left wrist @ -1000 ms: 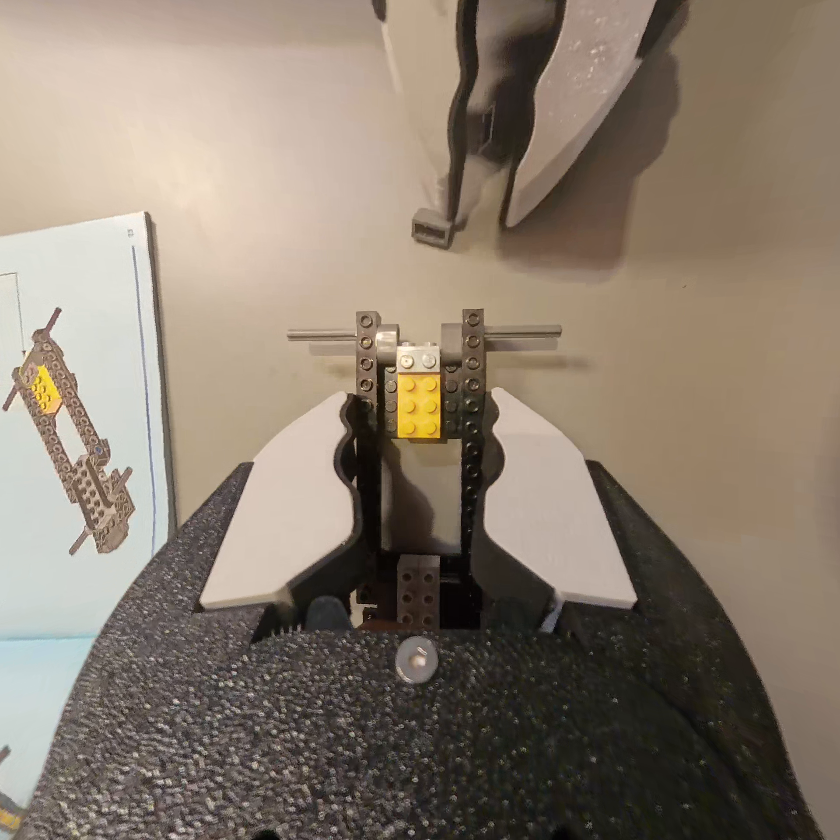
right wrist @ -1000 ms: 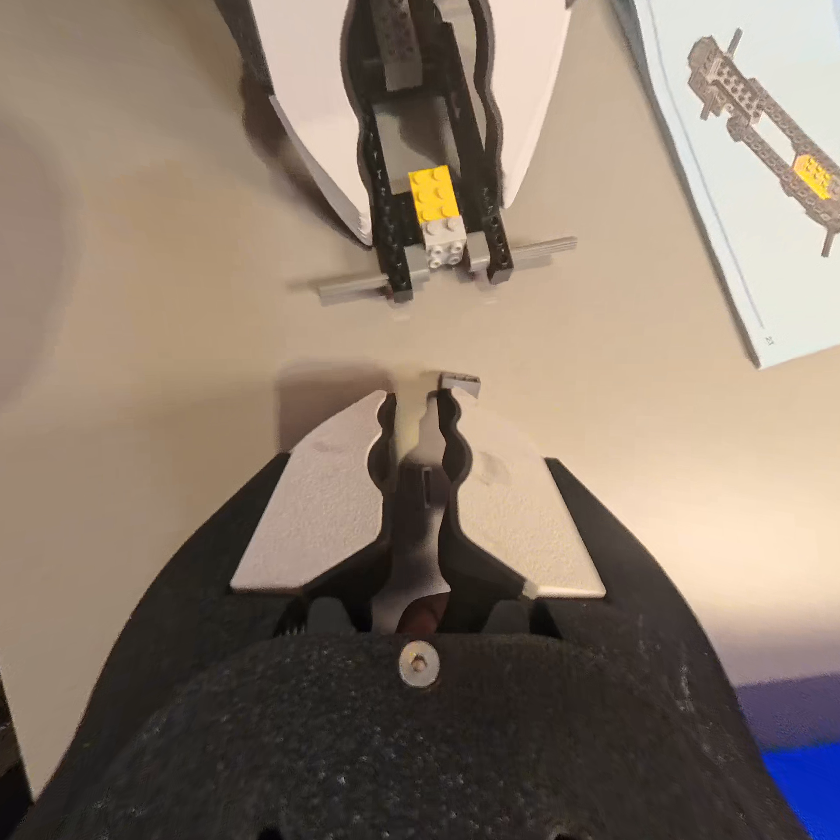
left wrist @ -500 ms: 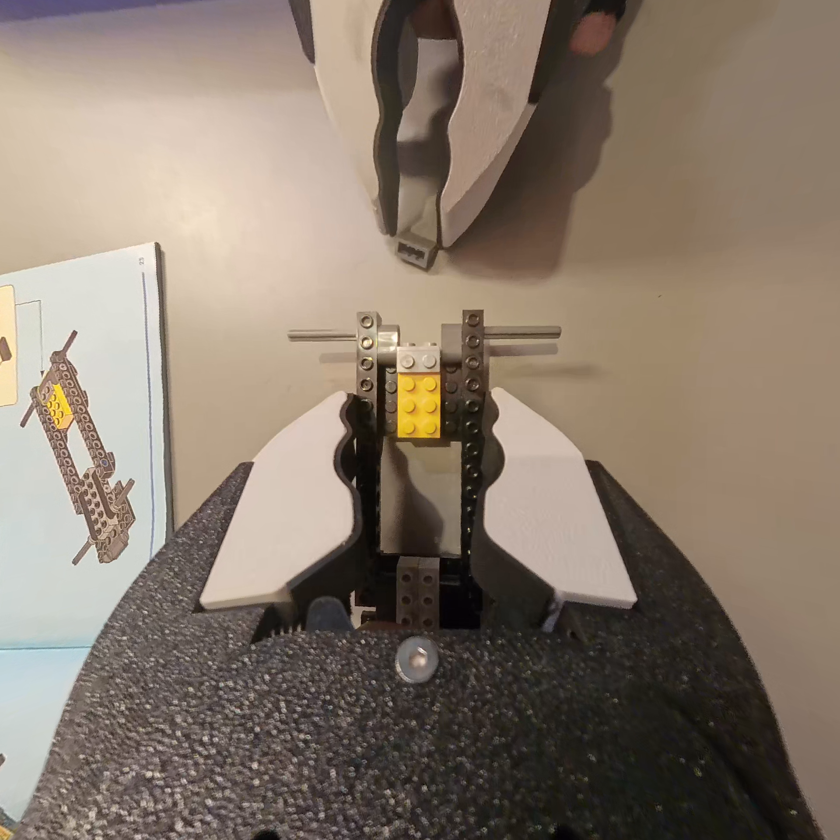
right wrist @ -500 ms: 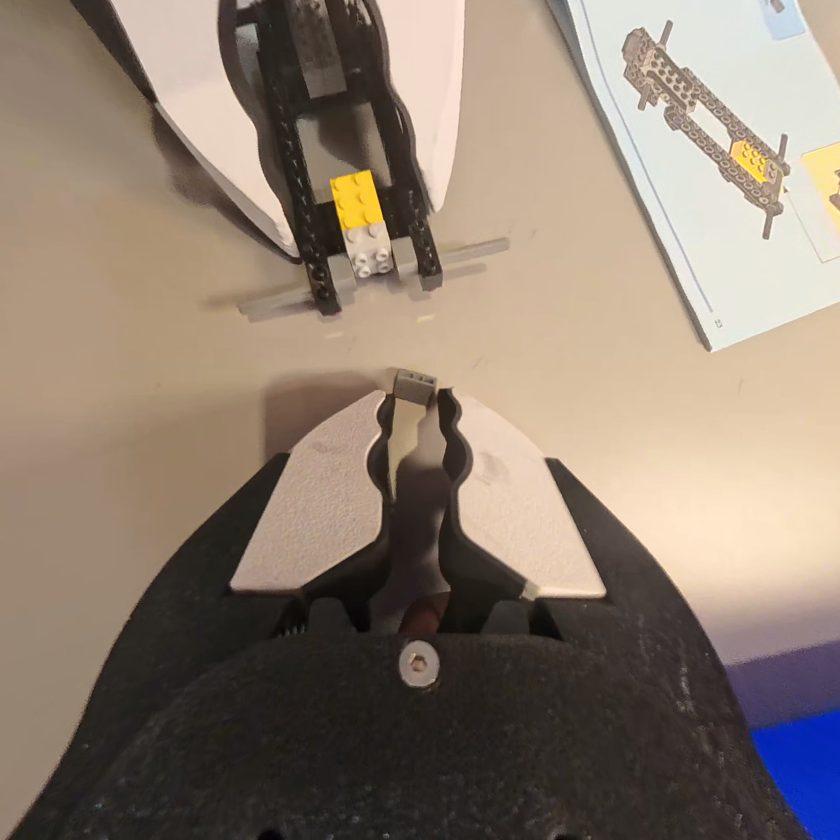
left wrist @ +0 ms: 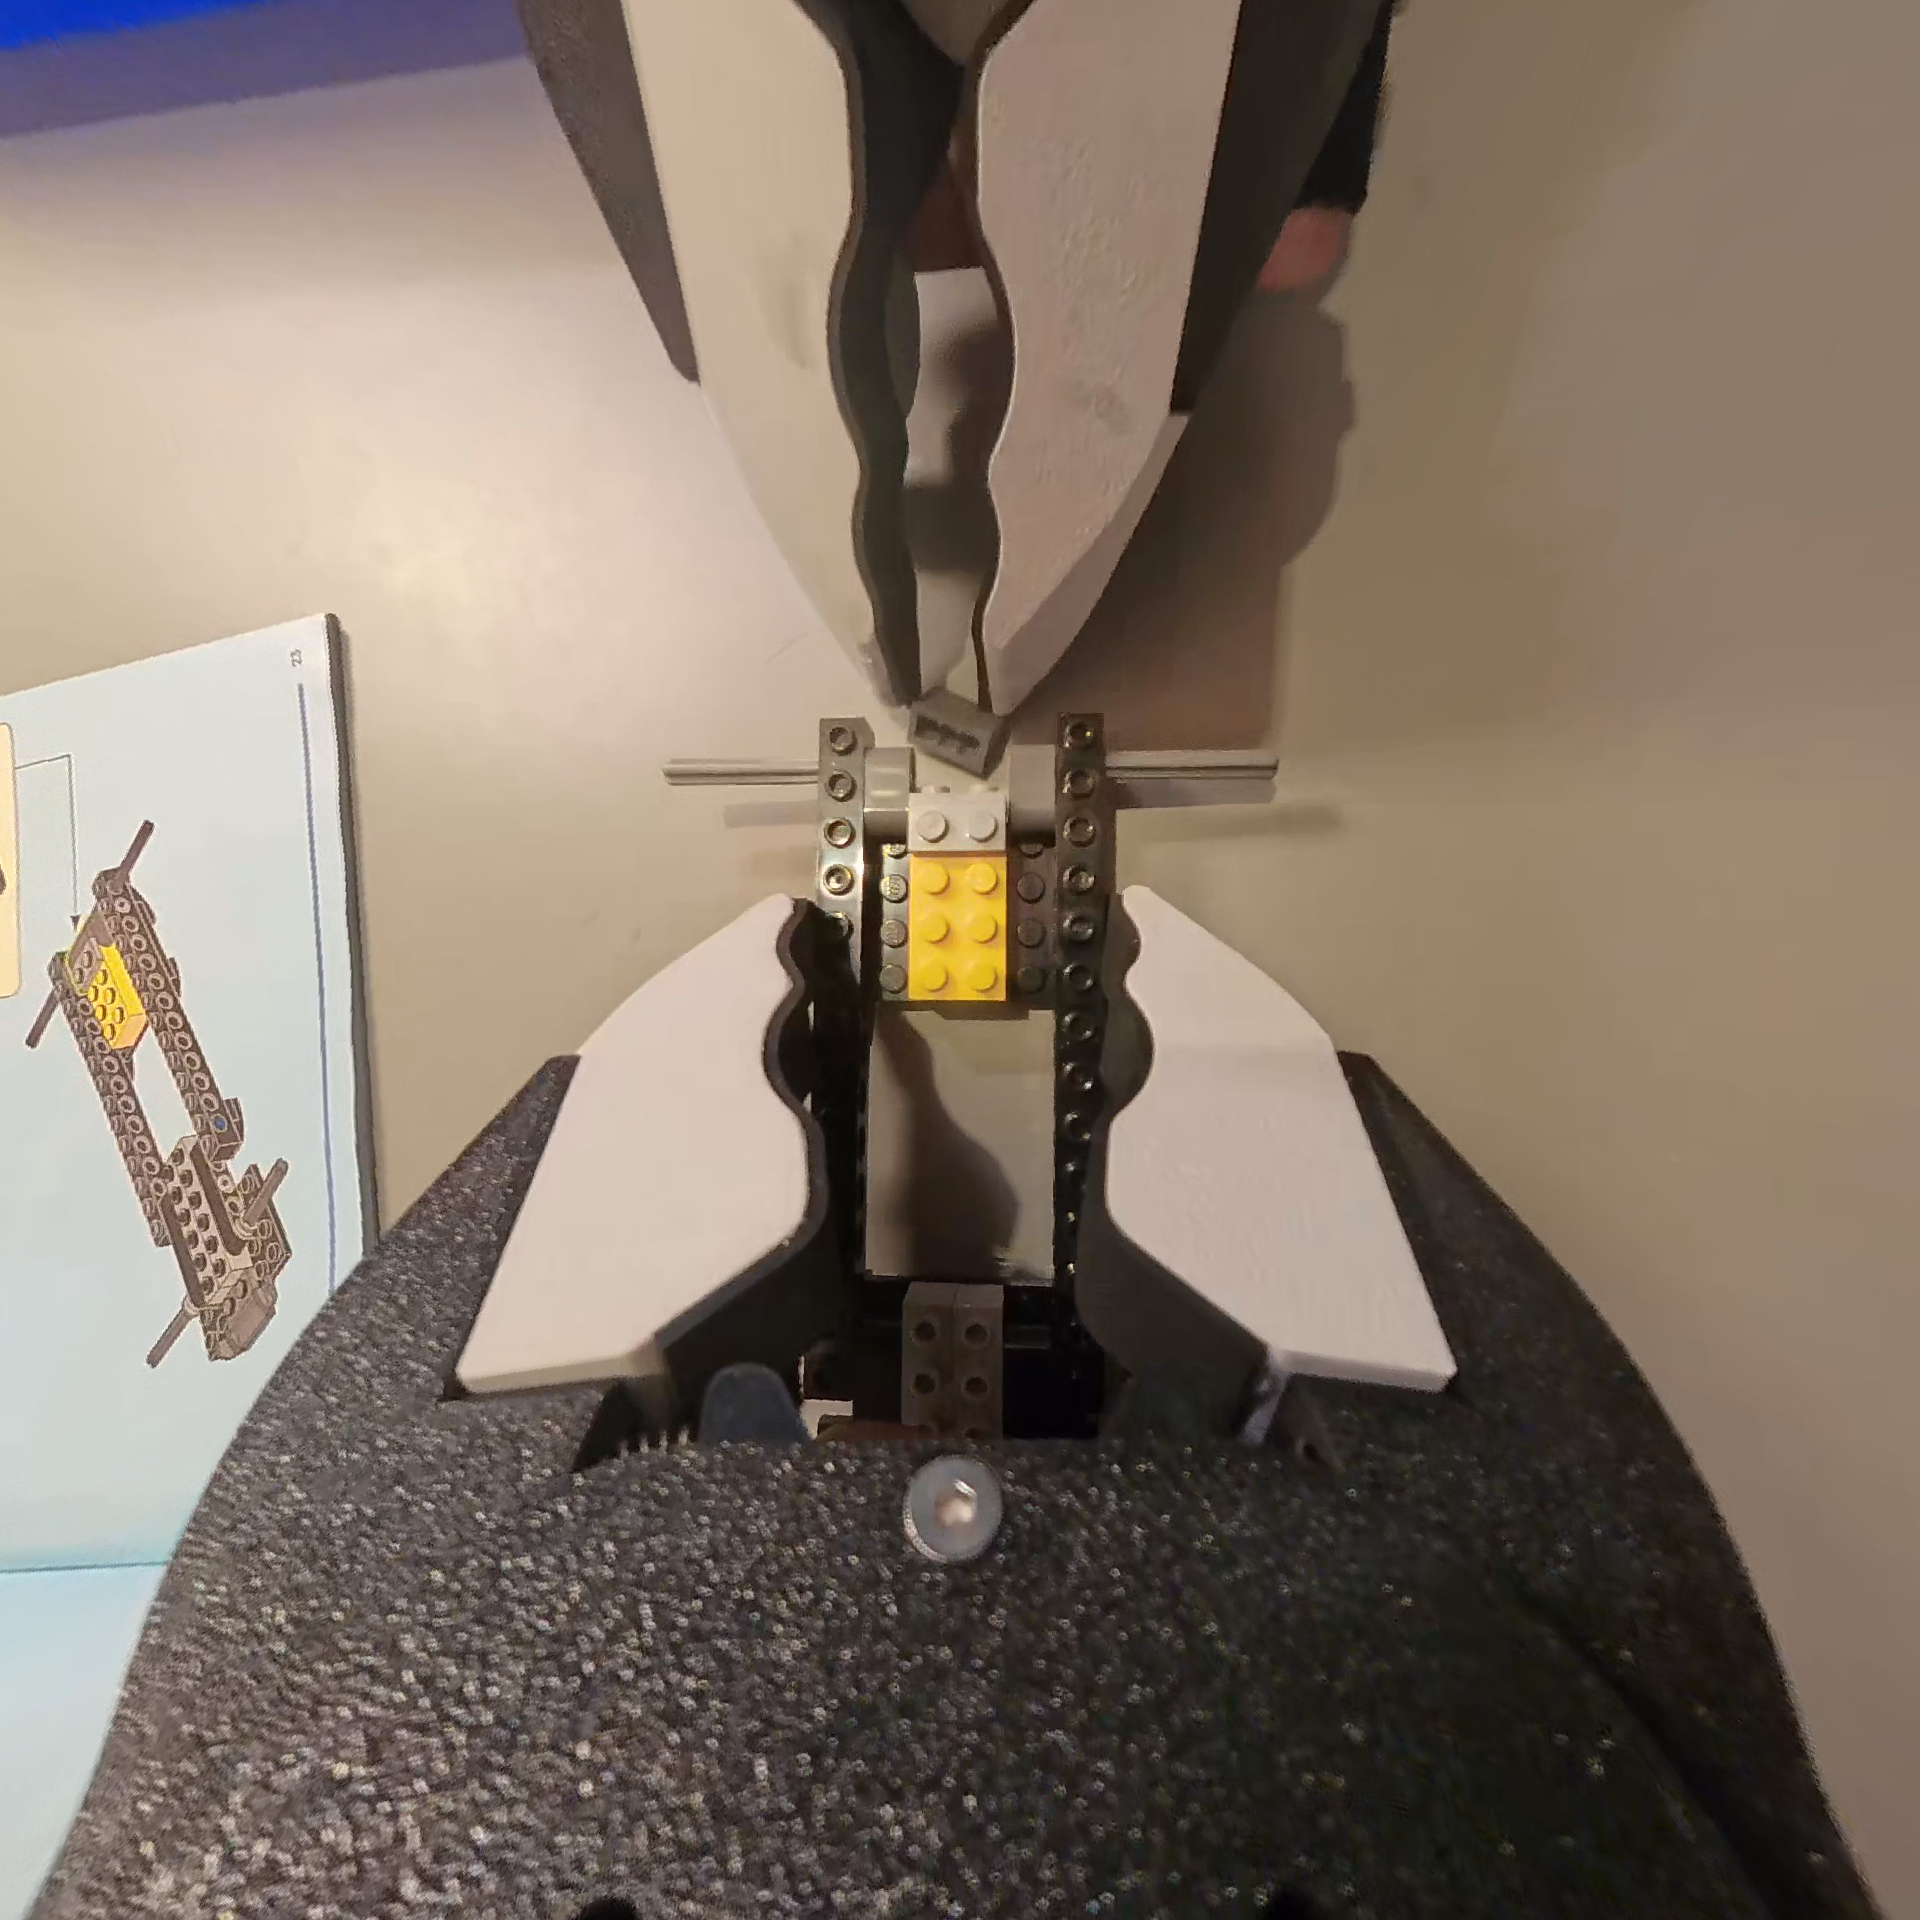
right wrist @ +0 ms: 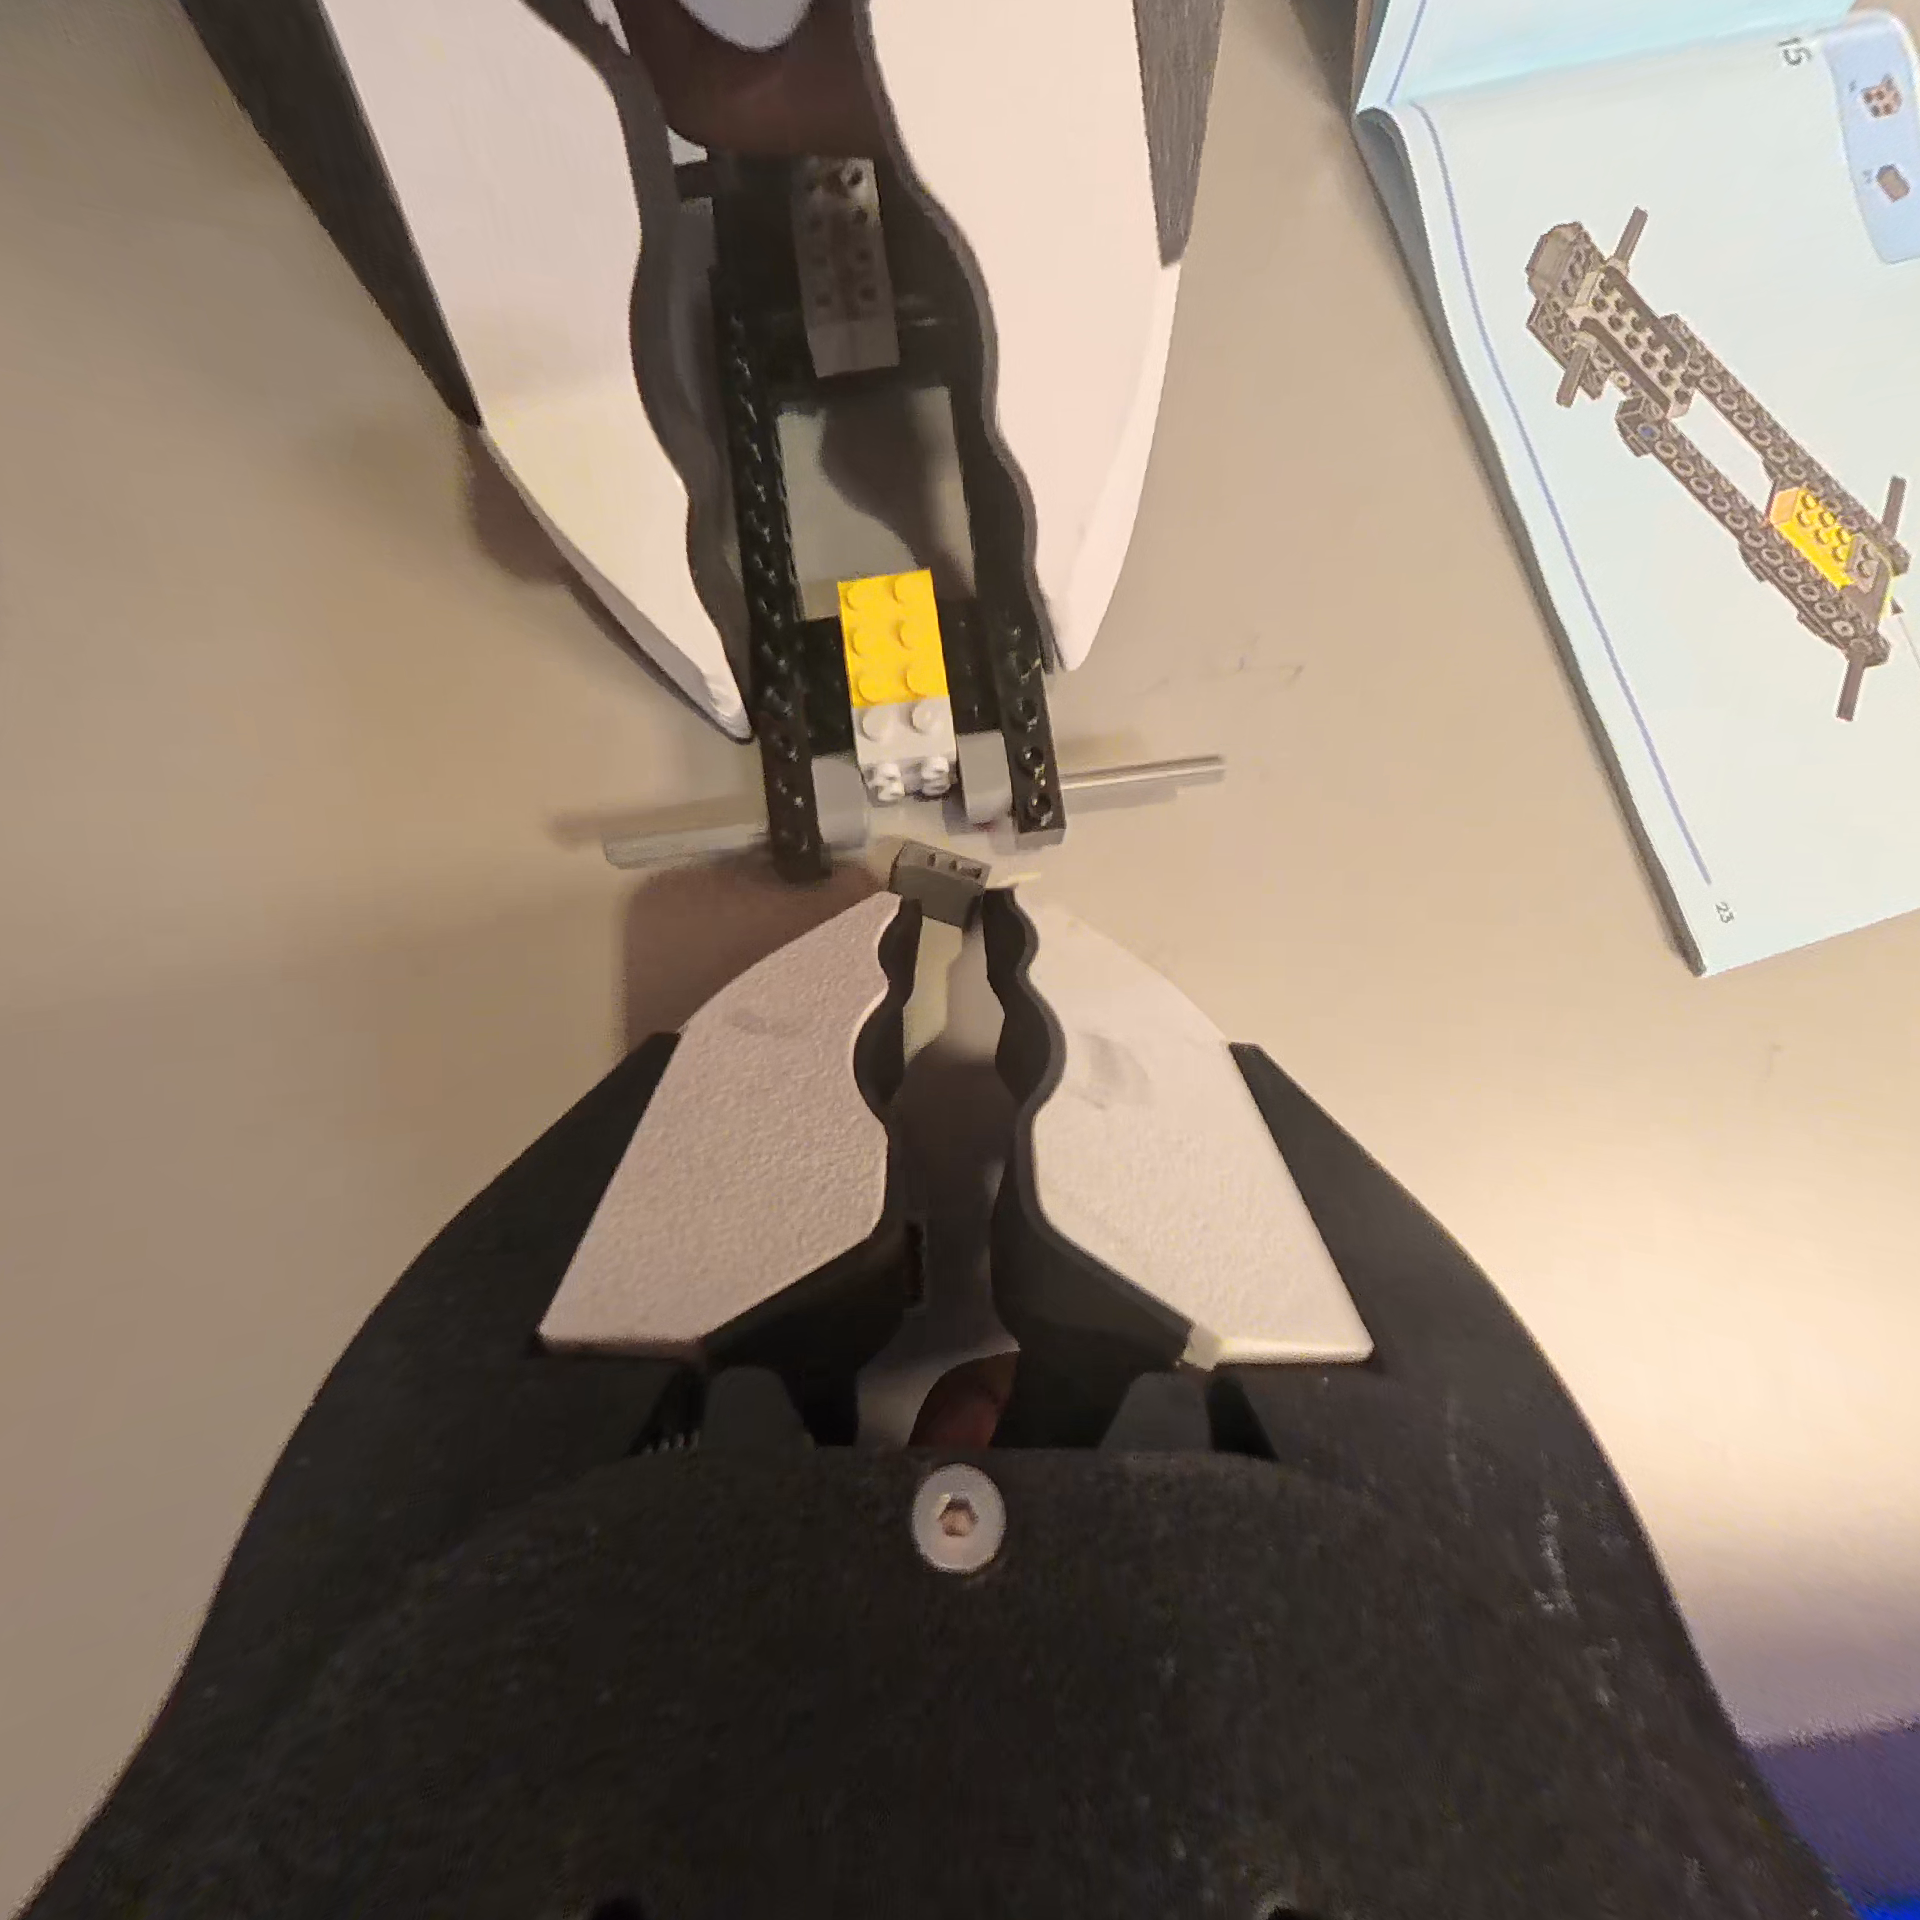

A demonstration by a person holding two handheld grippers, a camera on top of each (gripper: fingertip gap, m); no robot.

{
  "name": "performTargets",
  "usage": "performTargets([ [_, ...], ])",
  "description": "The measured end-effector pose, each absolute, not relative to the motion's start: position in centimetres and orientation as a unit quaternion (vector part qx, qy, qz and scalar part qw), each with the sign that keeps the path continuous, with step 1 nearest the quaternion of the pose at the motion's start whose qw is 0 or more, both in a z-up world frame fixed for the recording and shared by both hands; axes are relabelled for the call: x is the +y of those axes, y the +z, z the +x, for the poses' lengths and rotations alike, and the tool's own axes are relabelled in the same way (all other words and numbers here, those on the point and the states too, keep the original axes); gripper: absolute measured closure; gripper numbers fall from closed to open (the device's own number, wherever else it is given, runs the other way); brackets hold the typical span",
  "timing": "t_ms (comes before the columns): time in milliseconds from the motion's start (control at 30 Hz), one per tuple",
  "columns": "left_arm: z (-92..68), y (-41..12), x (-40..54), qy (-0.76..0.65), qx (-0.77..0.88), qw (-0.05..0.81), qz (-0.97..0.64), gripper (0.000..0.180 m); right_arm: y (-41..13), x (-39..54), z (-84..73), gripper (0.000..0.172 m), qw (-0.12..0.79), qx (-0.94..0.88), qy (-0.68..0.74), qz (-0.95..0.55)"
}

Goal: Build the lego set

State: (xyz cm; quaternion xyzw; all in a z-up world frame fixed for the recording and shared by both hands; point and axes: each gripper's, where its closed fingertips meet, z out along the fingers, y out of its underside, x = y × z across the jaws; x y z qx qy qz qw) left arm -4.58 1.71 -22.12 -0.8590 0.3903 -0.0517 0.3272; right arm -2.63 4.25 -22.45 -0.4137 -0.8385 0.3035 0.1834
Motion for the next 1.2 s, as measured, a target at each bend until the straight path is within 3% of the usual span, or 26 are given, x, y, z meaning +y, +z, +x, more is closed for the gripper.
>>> performTargets([
  [367,-5.3,-22.1,1.3,-0.053,0.384,0.328,-0.861,0.127,-21.7,4.7,-2.6,0.158,0.195,-0.833,0.312,-0.414],
  [733,-5.2,-21.6,1.1,-0.06,0.375,0.334,-0.862,0.121,-22.2,4.0,-2.6,0.135,0.209,-0.832,0.273,-0.435],
  [900,-5.5,-19.7,1.4,-0.086,0.335,0.369,-0.863,0.123,-22.4,4.0,-3.1,0.154,0.22,-0.831,0.263,-0.438],
  [1200,-4.5,-18.2,2.5,-0.162,0.24,0.387,-0.876,0.137,-22.0,4.4,-3.1,0.155,0.213,-0.834,0.278,-0.425],
])
